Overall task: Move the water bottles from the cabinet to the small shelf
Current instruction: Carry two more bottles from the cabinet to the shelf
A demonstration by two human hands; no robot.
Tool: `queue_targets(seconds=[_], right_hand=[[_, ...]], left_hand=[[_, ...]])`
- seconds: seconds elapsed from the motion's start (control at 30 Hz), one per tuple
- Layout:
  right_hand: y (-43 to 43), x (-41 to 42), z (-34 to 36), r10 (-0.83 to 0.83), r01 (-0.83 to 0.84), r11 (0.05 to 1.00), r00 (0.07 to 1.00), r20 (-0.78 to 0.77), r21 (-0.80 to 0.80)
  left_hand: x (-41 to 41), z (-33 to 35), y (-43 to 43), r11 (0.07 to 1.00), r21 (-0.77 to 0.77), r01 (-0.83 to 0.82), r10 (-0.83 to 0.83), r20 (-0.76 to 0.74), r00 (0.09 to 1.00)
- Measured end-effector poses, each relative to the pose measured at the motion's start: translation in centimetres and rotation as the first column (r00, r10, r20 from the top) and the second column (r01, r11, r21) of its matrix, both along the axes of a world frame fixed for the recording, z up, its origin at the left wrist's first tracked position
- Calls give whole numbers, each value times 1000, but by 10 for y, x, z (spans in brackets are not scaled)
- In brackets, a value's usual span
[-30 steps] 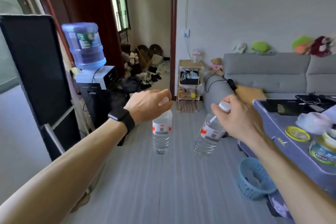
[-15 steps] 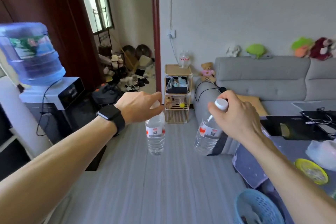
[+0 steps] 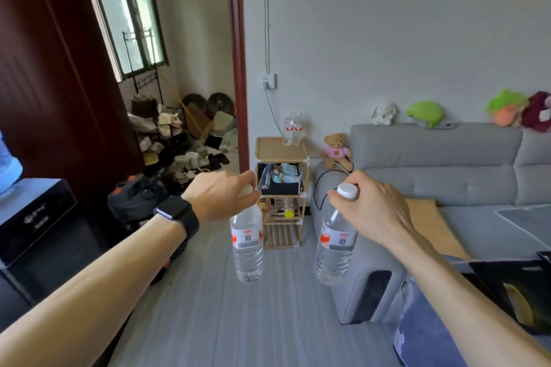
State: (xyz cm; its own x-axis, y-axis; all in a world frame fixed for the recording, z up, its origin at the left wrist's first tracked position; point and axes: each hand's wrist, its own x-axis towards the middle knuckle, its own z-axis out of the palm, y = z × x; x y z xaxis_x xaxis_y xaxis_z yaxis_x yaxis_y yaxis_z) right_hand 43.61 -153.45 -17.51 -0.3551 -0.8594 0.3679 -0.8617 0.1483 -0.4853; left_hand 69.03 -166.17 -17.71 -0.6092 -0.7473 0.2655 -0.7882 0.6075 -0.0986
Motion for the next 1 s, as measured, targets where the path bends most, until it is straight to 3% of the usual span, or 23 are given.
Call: queue_targets(seconds=[0.33,0.7,1.0], right_hand=[[-194,-81,-15,-64,59,996,993,98,61],[-427,-178,-45,42,-58,992,989,141,116],[-571,-229,-70,103,-126,983,981,167,133]], left_hand=[[-71,-4,-217,996,89,-19,18,15,1000],[-145,-35,-418,962,191,-194,163,168,972],[-167,-42,-548,926,245,-286,263,123,957]])
